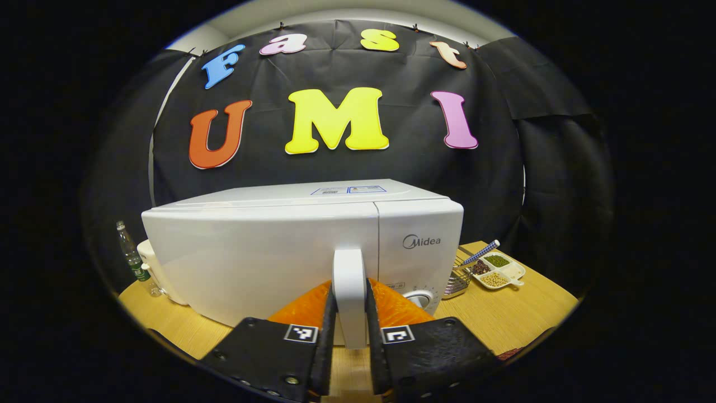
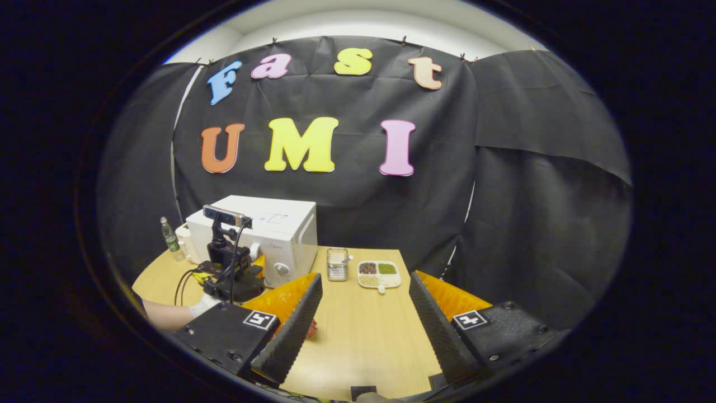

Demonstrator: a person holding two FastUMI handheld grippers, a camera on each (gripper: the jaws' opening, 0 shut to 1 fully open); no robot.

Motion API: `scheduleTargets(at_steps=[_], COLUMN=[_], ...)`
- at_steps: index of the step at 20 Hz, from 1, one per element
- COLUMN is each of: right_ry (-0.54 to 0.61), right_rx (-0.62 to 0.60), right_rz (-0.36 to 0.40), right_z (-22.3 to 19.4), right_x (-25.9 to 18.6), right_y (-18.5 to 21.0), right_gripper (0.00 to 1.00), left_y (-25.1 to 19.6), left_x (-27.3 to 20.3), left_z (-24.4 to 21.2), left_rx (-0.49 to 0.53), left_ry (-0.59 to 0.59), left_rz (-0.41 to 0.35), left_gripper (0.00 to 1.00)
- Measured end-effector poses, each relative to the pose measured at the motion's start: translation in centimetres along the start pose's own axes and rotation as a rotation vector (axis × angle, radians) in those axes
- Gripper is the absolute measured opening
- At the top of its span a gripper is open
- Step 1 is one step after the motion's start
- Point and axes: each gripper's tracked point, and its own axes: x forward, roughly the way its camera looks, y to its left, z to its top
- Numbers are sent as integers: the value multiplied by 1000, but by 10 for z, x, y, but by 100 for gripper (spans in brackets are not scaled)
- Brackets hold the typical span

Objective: Open the microwave oven with the left hand, put the food in, and close the microwave oven.

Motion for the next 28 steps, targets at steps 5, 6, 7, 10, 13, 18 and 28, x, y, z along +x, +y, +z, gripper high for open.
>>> scheduleTargets(at_steps=[5,6,7,10,13,18,28], right_ry=[8,8,5,7,-1,2,-9], right_rx=[33,30,27,21,17,25,23], right_rz=[8,4,2,5,5,20,93], right_z=[-7,-7,-8,-7,-5,-7,-5], right_x=[0,0,-1,-4,-8,-6,-10], right_y=[2,1,1,3,1,9,54], right_gripper=[100,100,100,100,100,100,100], left_y=[2,2,2,3,2,2,20], left_x=[-1,-1,-1,-2,-3,-5,-93], left_z=[-2,-3,-2,-3,-3,-4,-21], left_rx=[-8,-2,8,-9,-13,-12,14], left_ry=[20,26,22,32,49,66,78], left_rz=[6,7,12,7,5,-24,-85], left_gripper=[13,13,13,13,13,13,13])
